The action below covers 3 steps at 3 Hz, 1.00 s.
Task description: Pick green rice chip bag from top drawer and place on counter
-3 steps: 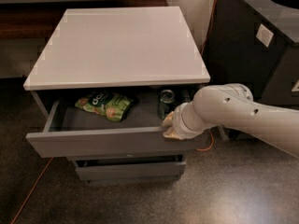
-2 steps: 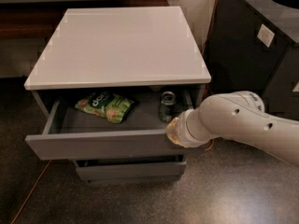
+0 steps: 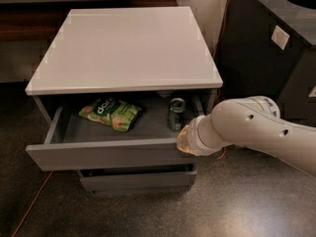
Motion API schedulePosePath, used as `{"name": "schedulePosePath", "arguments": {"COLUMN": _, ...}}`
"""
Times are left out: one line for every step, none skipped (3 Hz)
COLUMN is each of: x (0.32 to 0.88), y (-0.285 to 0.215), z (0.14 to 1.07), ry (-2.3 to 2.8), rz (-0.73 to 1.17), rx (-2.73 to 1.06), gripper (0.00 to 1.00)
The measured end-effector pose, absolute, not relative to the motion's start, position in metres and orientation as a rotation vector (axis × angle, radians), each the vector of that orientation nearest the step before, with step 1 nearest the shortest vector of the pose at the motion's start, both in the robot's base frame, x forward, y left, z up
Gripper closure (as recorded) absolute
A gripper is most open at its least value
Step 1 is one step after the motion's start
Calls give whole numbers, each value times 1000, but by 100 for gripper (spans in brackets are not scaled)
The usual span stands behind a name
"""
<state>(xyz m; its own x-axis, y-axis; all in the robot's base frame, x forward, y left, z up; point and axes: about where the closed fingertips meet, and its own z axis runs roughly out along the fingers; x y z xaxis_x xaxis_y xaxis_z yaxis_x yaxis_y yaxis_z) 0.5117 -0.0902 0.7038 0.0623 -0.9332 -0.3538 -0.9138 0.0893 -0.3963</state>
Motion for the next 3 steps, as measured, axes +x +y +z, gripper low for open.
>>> {"name": "schedulePosePath", "arguments": {"x": 491, "y": -97, "z": 732, "ry": 1835, "rz": -35, "rx": -1796, "gripper": 52}}
{"name": "schedulePosePath", "arguments": {"x": 466, "y": -110, "z": 791, "ry": 1839, "rz": 1, "rx": -1768, "gripper": 53}}
{"name": "schedulePosePath", "arguments": {"x": 473, "y": -115, "z": 821, "ry": 1879, "rz": 87, "rx": -1758, "gripper": 84}}
